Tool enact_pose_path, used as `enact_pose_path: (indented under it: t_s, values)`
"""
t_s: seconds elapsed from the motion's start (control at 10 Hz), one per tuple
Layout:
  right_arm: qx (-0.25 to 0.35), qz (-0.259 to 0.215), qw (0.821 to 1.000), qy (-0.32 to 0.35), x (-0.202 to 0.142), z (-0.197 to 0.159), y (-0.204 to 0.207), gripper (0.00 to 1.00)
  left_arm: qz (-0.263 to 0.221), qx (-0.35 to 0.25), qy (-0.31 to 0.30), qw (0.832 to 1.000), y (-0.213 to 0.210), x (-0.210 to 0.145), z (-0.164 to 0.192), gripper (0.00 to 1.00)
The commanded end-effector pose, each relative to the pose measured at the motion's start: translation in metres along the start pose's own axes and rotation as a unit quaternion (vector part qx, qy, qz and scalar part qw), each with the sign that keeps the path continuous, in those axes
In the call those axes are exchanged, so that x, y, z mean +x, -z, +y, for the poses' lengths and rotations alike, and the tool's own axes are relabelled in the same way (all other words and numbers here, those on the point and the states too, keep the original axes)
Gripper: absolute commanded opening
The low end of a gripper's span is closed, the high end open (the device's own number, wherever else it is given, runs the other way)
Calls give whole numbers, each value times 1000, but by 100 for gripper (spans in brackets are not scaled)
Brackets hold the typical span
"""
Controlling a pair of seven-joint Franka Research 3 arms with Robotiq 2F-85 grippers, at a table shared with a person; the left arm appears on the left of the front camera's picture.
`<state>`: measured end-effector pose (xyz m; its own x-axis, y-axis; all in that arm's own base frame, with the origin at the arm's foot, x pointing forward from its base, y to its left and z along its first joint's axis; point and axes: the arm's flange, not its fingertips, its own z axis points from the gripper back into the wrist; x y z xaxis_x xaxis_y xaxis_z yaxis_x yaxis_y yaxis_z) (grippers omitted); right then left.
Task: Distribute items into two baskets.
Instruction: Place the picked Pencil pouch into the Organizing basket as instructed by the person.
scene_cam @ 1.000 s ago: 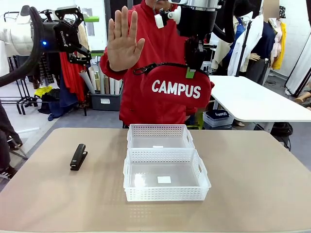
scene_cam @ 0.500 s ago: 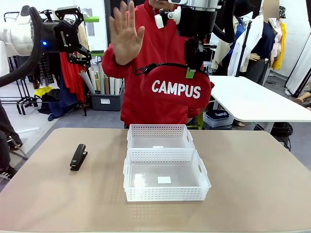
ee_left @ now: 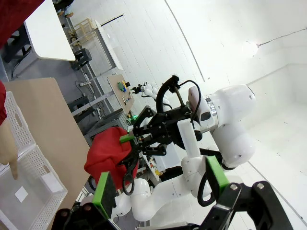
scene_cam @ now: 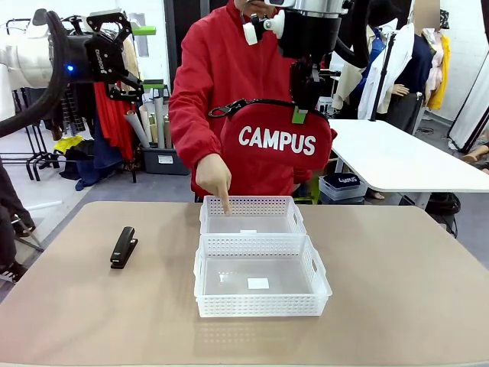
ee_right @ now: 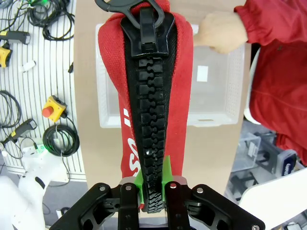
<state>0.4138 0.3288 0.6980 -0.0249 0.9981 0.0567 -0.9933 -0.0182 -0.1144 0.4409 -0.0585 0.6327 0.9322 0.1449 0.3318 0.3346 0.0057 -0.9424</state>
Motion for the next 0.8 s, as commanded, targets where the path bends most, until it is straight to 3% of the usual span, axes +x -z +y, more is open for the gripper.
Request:
enact_pose_path:
  t_s: [0.0,0.7]
  values:
    - [-6,-1,1000,4,2,0,-4,0,-2,-2,0,1000,-1,-2,-1,100]
    - [-6,-1,1000,4,2,0,-4,0,-2,-2,0,1000,-1,-2,-1,100]
